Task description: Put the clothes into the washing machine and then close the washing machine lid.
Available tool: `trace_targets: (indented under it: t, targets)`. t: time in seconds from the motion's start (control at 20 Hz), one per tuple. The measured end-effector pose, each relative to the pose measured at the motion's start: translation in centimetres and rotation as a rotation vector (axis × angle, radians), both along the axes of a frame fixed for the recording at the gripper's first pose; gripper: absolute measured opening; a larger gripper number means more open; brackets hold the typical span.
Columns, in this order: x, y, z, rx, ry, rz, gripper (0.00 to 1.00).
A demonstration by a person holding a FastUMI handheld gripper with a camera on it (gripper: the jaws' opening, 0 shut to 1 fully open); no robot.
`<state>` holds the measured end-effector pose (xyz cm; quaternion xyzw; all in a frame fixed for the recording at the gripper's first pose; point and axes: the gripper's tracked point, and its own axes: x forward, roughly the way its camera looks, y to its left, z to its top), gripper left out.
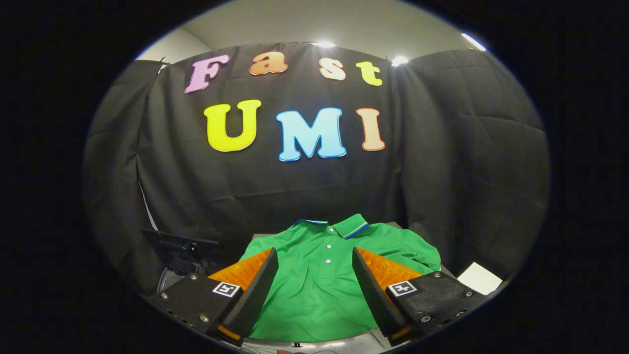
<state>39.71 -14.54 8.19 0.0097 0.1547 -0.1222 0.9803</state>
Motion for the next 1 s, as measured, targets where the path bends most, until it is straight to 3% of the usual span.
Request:
trace_targets:
  t: [0.35, 0.7, 1.0]
  targets:
    - [4.3, -0.7, -4.2, 0.015, 0.119, 0.012, 0.94]
    - [6.0, 0.3, -8.6, 0.015, 0.248, 0.048, 0.94]
    - [6.7, -1.0, -8.7, 0.049, 0.265, 0.031, 0.94]
